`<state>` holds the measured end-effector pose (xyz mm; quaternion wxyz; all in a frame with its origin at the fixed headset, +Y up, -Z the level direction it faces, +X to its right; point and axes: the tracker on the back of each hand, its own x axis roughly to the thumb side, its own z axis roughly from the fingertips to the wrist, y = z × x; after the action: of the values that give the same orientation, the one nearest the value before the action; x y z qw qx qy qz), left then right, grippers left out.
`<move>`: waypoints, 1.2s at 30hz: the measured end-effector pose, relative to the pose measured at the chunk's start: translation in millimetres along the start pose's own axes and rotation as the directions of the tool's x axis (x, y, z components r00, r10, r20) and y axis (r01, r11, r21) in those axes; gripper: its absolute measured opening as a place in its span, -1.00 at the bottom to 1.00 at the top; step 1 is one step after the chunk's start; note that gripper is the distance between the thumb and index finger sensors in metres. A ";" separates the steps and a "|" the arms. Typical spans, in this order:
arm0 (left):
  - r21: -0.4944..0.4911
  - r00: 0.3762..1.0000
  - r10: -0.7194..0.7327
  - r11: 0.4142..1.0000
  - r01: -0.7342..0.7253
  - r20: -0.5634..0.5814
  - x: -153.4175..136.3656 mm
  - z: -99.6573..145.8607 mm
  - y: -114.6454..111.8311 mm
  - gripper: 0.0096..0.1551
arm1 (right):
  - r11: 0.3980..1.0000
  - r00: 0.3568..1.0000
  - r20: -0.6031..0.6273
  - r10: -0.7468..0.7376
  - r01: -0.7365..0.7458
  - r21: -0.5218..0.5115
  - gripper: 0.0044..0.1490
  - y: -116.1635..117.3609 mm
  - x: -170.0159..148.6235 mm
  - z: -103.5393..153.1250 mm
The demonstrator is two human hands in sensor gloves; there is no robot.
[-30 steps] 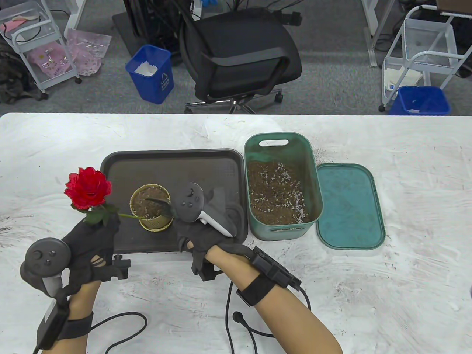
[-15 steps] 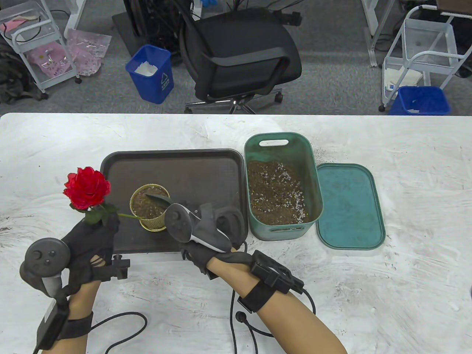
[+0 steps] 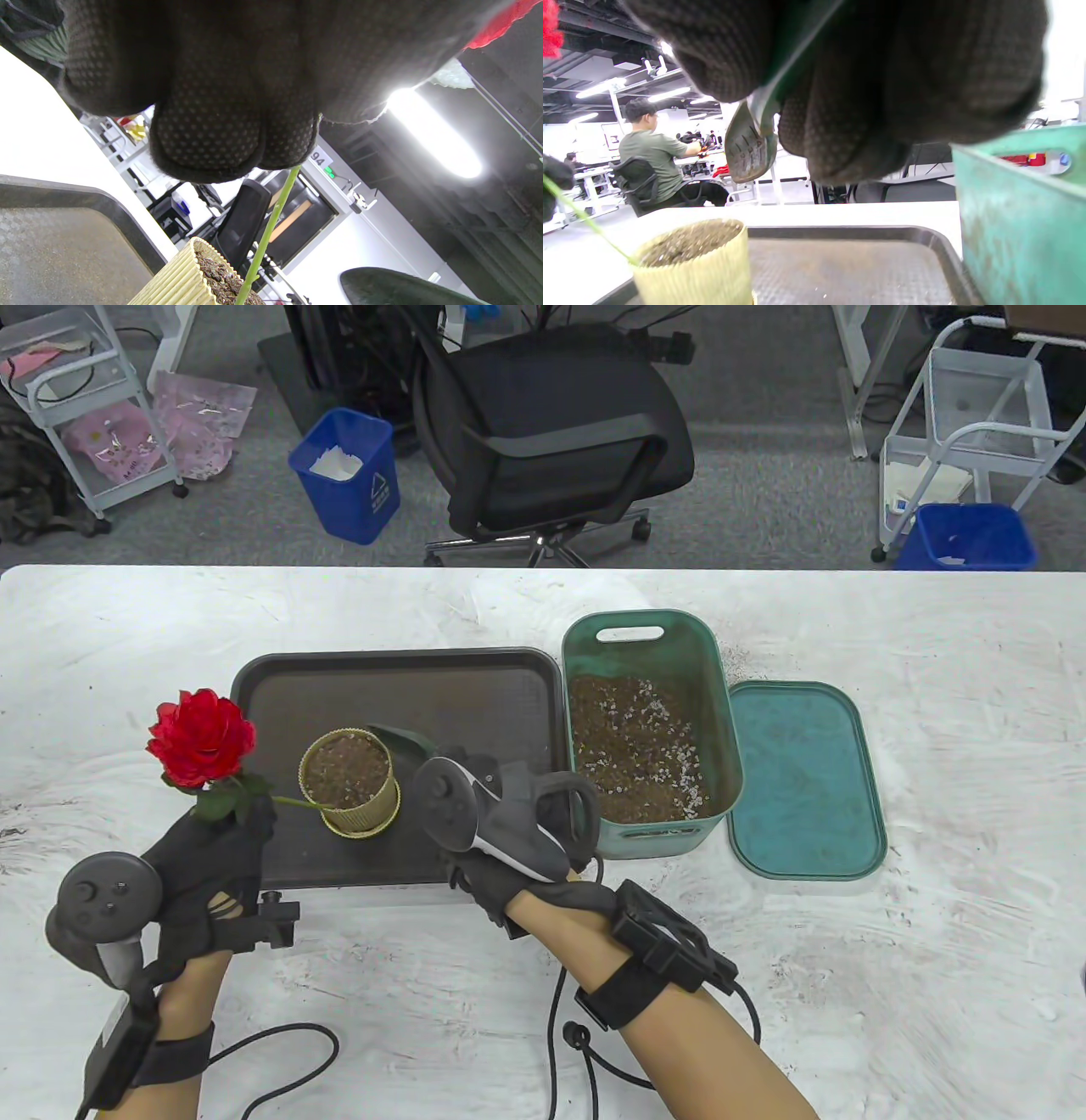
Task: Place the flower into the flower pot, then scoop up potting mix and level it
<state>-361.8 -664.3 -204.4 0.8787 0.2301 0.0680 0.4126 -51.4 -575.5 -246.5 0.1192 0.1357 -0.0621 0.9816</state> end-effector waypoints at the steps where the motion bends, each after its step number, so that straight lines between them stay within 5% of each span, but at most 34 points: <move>1: 0.000 1.000 0.000 1.000 0.000 0.000 0.0 0.0 0.0 -0.55 | 1.000 1.000 -0.006 0.001 -0.001 -0.005 -0.35 -2.6 -1.9 -0.1; 11: 0.000 1.000 -0.003 1.000 0.003 0.007 0.2 0.0 0.0 -0.55 | 0.998 0.964 -0.262 -0.050 0.035 -0.061 -0.36 -42.6 -78.4 -10.1; 18: 0.002 1.000 -0.009 1.000 0.009 0.009 -0.1 0.0 -0.2 -0.55 | 0.994 0.856 -0.504 -0.111 0.091 -0.065 -0.35 -57.1 -150.3 -15.9; 26: 0.004 1.000 -0.017 1.000 0.017 0.013 0.2 0.6 -0.5 -0.55 | 0.972 0.744 -0.668 -0.015 0.168 0.166 -0.35 -24.0 -199.9 -39.7; 36: 0.012 1.000 -0.026 1.000 0.026 0.007 -0.2 1.1 -0.3 -0.55 | 0.912 0.755 -0.651 0.083 0.206 0.354 -0.35 21.3 -197.4 -88.6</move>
<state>-361.4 -665.1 -203.6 0.8828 0.2357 0.0703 0.4002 105.5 -625.3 -388.6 0.1355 -0.1916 0.1925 0.9528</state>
